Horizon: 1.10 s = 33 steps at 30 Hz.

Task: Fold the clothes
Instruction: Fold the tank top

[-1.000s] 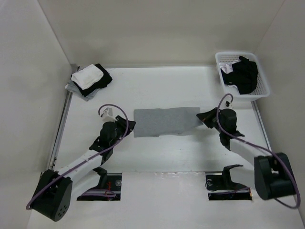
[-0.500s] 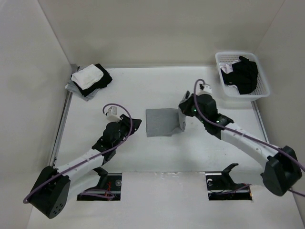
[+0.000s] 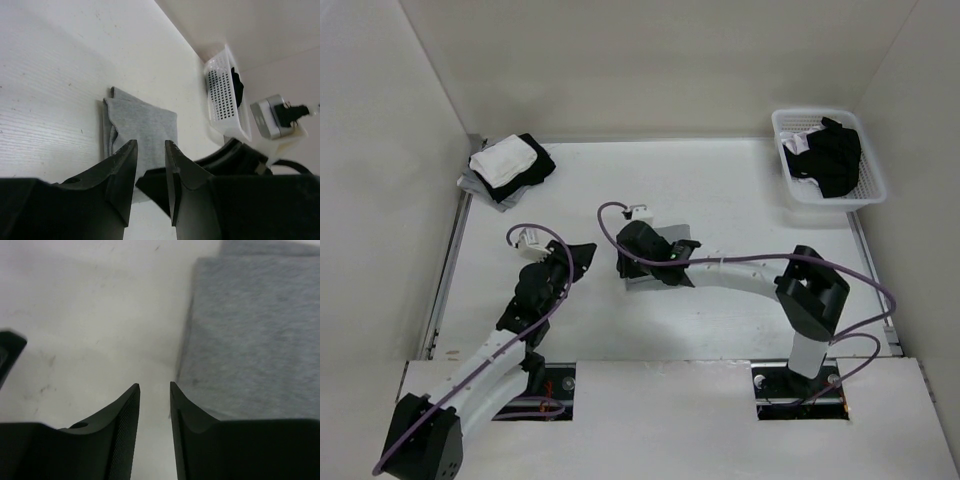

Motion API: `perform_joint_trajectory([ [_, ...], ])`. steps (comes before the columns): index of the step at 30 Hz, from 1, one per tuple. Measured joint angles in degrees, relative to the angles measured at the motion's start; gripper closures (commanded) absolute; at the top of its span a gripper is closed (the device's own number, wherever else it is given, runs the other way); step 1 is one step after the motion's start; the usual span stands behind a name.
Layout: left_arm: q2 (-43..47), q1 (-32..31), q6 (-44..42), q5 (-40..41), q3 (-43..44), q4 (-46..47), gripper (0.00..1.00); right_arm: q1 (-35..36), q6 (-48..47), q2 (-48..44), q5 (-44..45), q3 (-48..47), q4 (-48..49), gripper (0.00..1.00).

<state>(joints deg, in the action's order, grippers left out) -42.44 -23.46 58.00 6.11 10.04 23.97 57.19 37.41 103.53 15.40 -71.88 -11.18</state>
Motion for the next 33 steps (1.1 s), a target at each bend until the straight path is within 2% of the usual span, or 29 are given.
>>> perform_joint_trajectory([
  [4, -0.6, 0.6, 0.1, -0.3, 0.0, -0.2, 0.72, 1.4, -0.1, -1.7, -1.7, 0.3, -0.4, 0.67],
  [10, -11.4, -5.3, 0.0, -0.2, 2.8, 1.6, 0.73, -4.8, -0.4, -14.0, -3.7, 10.0, 4.8, 0.95],
  [14, -19.0, -10.0, -0.5, 0.2, 5.5, 4.1, 0.73, -11.3, -0.3, -24.4, -4.3, 22.4, 12.8, 0.99],
  [17, -20.9, -10.9, -1.4, 1.5, 5.9, 4.5, 0.71, -14.9, 0.3, -33.4, -4.6, 34.0, 18.7, 0.99],
  [20, -20.9, -10.1, -3.0, 3.3, 5.8, 3.8, 0.68, -19.4, 1.7, -41.2, -4.9, 44.1, 23.4, 0.92],
  [26, -18.5, -5.6, -8.2, 7.1, 5.8, -3.5, 0.63, -31.9, 4.4, -52.7, -2.8, 56.1, 28.4, 0.6],
  [28, -17.7, -4.0, -9.7, 8.1, 5.8, -6.3, 0.61, -35.2, 4.7, -55.0, -2.2, 57.3, 29.5, 0.55],
  [33, -17.6, -0.5, -11.8, 9.0, 6.0, -12.8, 0.6, -39.9, 5.3, -56.2, -1.9, 59.5, 32.7, 0.54],
])
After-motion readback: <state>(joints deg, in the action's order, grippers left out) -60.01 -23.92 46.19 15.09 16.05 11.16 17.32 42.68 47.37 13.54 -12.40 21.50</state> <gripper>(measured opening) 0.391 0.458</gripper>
